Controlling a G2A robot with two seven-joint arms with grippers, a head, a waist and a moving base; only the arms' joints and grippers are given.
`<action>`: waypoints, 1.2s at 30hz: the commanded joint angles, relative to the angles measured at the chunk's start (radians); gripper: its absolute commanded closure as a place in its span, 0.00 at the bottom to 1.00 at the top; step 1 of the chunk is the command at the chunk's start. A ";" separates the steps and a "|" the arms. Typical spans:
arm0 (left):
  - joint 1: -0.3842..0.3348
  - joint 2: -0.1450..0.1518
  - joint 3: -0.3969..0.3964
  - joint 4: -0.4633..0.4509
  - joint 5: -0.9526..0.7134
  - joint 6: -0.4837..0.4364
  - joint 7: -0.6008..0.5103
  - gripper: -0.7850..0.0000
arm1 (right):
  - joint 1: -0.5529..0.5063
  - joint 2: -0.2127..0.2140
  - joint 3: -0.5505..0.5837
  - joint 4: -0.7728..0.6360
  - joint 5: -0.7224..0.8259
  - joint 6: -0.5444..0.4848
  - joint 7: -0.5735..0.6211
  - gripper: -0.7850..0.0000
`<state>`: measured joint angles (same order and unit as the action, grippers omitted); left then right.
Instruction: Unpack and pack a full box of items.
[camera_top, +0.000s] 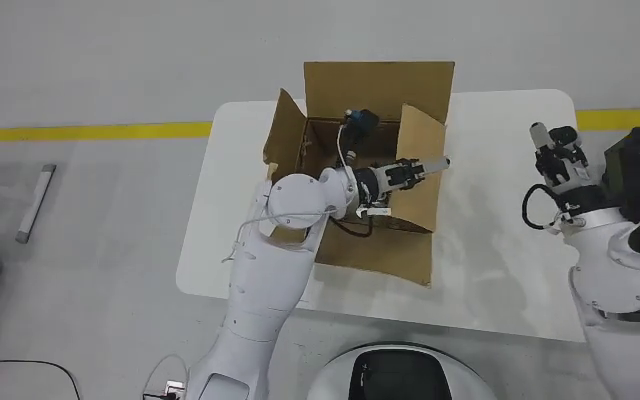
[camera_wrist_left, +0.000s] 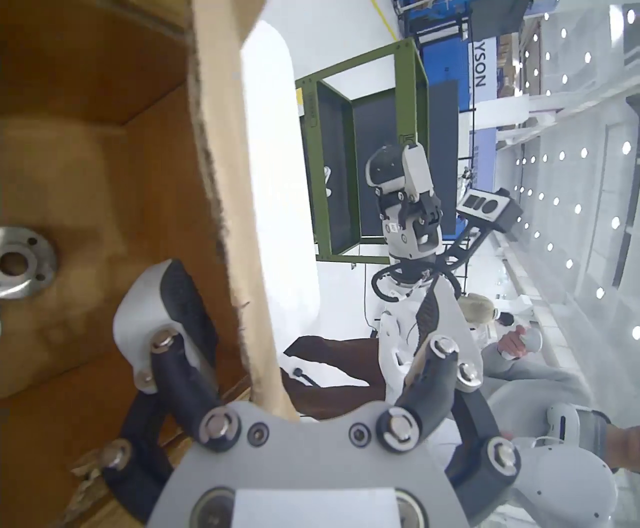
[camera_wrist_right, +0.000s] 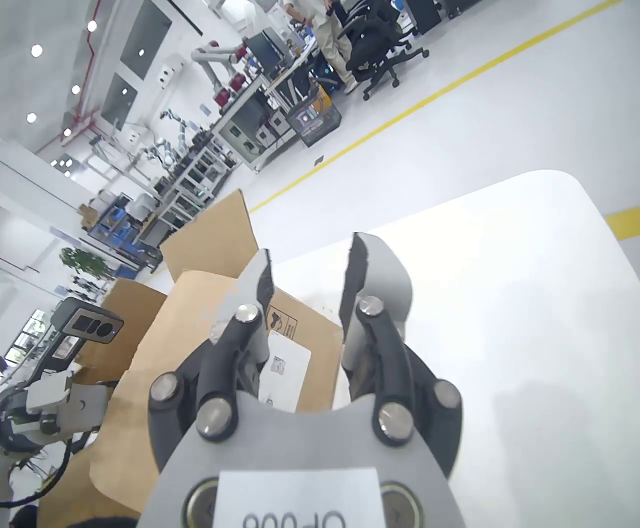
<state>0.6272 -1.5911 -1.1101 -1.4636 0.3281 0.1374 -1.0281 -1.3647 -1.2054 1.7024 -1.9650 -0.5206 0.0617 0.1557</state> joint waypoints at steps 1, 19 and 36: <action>-0.021 0.001 0.037 -0.019 0.052 -0.068 -0.009 0.00 | -0.006 -0.002 0.017 0.000 0.069 -0.009 -0.008 0.22; -0.066 -0.009 0.226 -0.081 0.095 -0.224 -0.041 0.00 | -0.038 0.011 0.100 -0.067 0.121 -0.068 0.141 0.00; -0.064 -0.006 0.277 -0.065 0.089 -0.210 -0.085 0.00 | -0.033 0.023 0.062 -0.068 0.132 -0.087 0.306 0.31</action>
<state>0.5628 -1.5968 -0.8365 -1.5335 0.4208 -0.0739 -1.1086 -1.3991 -1.1832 1.7695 -2.0353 -0.3773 -0.0260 0.4481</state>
